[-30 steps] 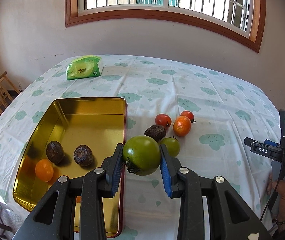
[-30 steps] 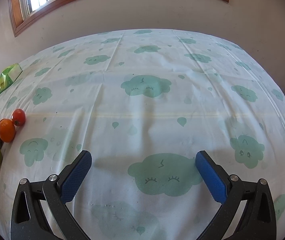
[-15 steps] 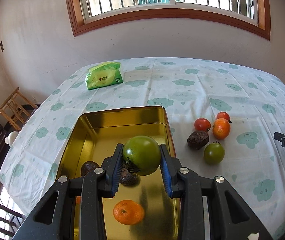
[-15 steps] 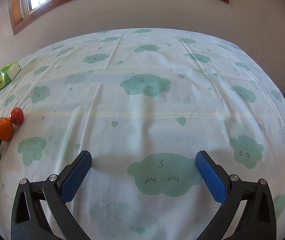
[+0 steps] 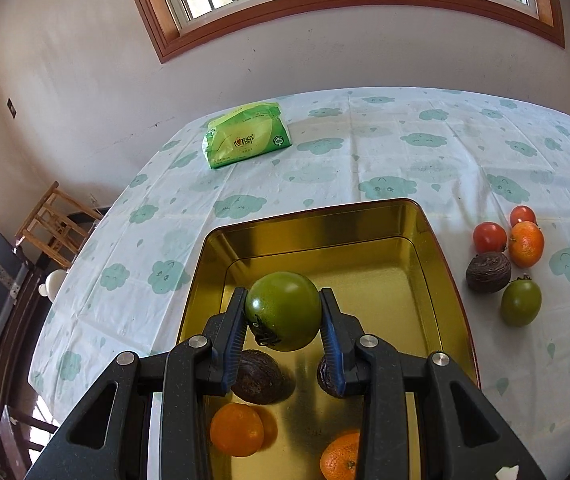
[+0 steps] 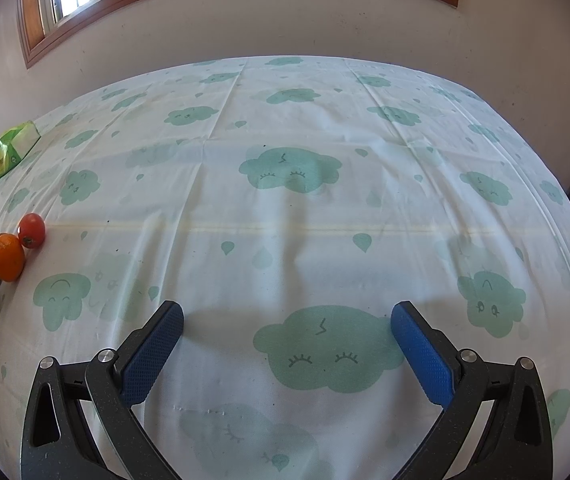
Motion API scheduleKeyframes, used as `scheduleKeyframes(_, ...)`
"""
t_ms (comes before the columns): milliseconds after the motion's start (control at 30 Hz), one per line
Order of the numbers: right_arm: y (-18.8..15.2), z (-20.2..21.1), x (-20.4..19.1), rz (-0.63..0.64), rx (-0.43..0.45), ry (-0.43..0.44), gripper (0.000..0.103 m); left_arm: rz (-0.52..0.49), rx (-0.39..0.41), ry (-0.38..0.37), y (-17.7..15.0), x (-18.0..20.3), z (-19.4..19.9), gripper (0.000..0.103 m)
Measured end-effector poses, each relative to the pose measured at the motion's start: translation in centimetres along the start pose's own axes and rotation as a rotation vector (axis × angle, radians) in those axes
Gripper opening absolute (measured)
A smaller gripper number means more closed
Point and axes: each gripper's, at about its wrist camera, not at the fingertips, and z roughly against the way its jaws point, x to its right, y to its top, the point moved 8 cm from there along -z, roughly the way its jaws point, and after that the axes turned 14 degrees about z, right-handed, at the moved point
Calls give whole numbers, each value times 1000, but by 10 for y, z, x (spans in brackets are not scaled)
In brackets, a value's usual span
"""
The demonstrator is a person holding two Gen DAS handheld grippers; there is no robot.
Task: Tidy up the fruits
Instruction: 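Carry the green tomato over the tin and open the left gripper, then grasp the orange tangerine on the table with the right gripper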
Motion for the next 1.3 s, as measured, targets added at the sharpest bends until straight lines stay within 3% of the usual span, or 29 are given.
scheduleKeyframes(267, 0, 0, 0, 0, 0, 0, 103, 8, -93, -3, 1, -5, -22, 32)
scheduleKeyframes(767, 0, 0, 0, 0, -1, -2, 103, -19, -73, 52, 13, -9, -27, 34)
scheduleKeyframes(867, 0, 0, 0, 0, -1, -2, 103, 15, -83, 29, 11, -12, -23, 35)
scheduleKeyframes(933, 0, 0, 0, -1, -1, -2, 103, 52, -75, 1, 9, -14, -14, 41)
scheduleKeyframes(1067, 1, 2, 1, -8, 11, 13, 103, 116, -4, -58, 2, -16, 18, 51)
scheduleKeyframes(1133, 2, 6, -1, -7, 39, 44, 100, 137, 30, -91, -5, -15, 38, 61)
scheduleKeyframes(1200, 3, 14, -16, 9, 72, 116, 82, 156, 57, -130, -15, -15, 57, 64)
scheduleKeyframes(1300, 10, 31, -59, 30, 108, 304, 64, 149, 80, -162, -31, -11, 79, 64)
